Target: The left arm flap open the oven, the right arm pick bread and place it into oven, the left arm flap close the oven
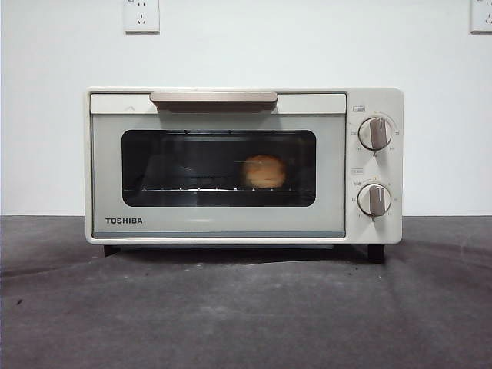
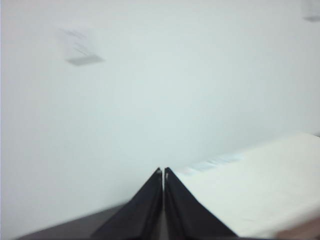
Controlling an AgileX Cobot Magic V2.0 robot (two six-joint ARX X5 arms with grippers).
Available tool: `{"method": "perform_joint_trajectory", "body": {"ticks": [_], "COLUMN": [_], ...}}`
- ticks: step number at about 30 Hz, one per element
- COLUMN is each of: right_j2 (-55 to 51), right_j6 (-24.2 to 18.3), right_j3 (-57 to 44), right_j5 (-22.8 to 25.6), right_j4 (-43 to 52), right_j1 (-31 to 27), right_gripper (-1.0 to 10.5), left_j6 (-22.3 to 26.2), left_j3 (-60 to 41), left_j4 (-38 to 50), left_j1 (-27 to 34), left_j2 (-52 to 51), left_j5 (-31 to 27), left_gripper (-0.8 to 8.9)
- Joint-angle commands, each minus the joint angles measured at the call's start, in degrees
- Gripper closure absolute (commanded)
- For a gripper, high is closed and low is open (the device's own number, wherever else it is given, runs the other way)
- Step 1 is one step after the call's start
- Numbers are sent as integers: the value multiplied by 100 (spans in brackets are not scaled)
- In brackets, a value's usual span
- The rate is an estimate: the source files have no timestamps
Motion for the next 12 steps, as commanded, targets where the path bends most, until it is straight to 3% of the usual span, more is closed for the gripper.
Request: {"method": "perform_joint_trajectory", "body": {"ticks": [1, 12], "right_j2": [44, 44], "right_j6": [39, 39], "right_j3": [90, 90], "right_j5": [17, 17], "right_j4": [63, 63], "right_j1": [33, 33], "right_gripper": [936, 936], "left_j6": [114, 129], "left_j3": [-629, -2865], "left_j4": [431, 509], "left_j1": [122, 278], "left_j2": [-369, -1707], "left_j5": [-393, -466], "left_gripper": [798, 798]}}
